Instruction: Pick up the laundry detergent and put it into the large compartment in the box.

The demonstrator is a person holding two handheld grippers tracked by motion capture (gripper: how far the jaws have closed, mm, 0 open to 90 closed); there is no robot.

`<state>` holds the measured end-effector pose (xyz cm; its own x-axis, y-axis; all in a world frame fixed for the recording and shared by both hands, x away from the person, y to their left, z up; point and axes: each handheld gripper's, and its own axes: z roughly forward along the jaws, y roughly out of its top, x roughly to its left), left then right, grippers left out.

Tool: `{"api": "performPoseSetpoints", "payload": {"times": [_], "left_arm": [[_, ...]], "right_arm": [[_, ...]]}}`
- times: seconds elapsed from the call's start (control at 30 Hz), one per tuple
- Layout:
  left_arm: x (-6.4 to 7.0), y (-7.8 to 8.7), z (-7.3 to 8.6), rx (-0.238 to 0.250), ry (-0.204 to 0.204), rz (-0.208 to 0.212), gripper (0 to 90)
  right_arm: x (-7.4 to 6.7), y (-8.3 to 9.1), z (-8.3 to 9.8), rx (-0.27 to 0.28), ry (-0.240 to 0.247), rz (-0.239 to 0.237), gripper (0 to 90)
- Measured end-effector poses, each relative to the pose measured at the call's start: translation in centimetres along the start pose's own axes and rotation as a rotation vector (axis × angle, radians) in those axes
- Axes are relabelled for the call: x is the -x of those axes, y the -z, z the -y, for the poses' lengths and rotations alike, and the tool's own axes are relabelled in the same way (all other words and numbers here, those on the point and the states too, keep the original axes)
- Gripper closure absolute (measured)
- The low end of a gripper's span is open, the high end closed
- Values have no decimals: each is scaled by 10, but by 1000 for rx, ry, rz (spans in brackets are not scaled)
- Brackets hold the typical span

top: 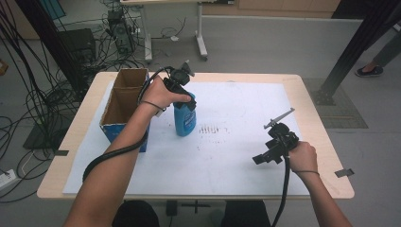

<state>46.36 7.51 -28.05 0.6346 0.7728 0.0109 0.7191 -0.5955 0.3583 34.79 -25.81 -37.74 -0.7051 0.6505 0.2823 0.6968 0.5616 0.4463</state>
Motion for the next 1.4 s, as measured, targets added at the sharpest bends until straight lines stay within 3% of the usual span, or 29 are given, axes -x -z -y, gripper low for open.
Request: {"api": "performPoseSetpoints", "payload": {"times": [0.7, 1.0, 1.4], "left_arm": [[1, 0, 0, 8, 8, -2, 255], [2, 1, -2, 0, -6, -15, 361], [3, 1, -2, -2, 8, -25, 372]], "right_arm": [[0, 1, 1, 2, 4, 8, 33], [0, 3, 1, 4, 5, 12, 33], [0, 3, 1, 7, 4, 11, 34]]}}
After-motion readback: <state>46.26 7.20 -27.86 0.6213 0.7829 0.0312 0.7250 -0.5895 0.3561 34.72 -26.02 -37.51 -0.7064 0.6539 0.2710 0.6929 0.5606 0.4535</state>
